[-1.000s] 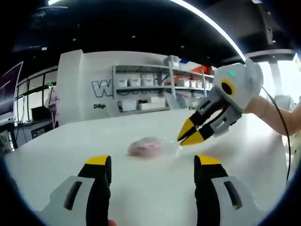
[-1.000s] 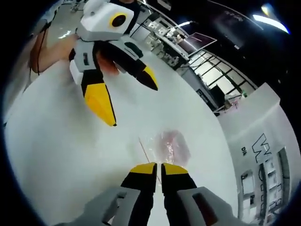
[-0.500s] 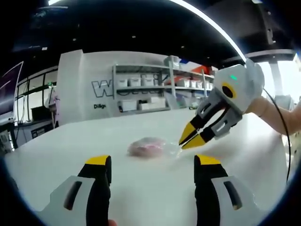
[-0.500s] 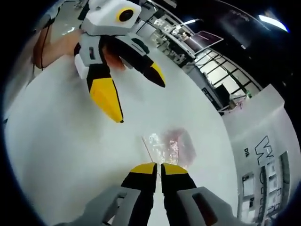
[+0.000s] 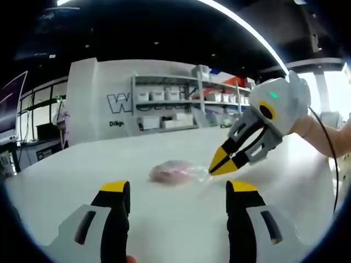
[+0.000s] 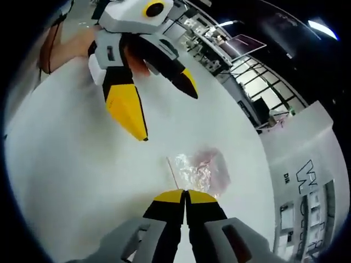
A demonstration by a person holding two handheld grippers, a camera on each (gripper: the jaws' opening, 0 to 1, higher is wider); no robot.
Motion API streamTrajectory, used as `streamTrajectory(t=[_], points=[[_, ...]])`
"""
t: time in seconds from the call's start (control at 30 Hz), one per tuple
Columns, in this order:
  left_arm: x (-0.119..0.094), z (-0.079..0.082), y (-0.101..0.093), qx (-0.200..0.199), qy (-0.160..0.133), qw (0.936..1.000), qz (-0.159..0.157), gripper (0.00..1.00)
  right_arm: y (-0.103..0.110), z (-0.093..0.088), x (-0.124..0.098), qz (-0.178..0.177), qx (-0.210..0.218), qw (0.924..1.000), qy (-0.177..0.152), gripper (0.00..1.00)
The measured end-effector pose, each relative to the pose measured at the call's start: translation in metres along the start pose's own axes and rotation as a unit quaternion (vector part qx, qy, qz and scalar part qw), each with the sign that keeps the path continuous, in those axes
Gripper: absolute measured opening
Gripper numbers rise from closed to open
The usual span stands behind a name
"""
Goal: Open the resealable bag by pulling the two sides of the seal apart until the entire bag opening is separated and visibly accessible.
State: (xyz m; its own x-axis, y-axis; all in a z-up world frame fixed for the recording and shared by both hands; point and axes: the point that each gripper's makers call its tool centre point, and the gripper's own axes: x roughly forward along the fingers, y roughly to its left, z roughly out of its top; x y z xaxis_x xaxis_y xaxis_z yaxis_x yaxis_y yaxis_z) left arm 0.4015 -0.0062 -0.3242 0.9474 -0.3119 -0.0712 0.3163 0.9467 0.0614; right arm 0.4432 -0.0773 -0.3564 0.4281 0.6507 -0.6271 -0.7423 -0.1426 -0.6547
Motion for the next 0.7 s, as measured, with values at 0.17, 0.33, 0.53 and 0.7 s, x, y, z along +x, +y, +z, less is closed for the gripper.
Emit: streamTrajectory(t=[0.17, 0.33, 0.53, 0.7], points=[[0.0, 0.0, 0.0, -0.001, -0.001, 1.0, -0.001, 0.71, -0.005, 0.01, -0.004, -0.003, 0.055, 0.998, -0.03, 0.0], [0.001, 0.0, -0.002, 0.001, 0.0, 1.0, -0.004, 0.69, -0.011, 0.011, -0.009, -0.004, 0.103, 0.9934, -0.049, 0.0], [0.001, -0.002, -0.003, 0.004, 0.004, 1.0, -0.005, 0.69, -0.014, 0.009, -0.011, -0.011, 0.124, 0.9906, -0.056, 0.0], [0.002, -0.002, -0.004, 0.003, 0.005, 1.0, -0.007, 0.67, -0.013, 0.01, -0.011, -0.01, 0.141, 0.9877, -0.066, 0.0]])
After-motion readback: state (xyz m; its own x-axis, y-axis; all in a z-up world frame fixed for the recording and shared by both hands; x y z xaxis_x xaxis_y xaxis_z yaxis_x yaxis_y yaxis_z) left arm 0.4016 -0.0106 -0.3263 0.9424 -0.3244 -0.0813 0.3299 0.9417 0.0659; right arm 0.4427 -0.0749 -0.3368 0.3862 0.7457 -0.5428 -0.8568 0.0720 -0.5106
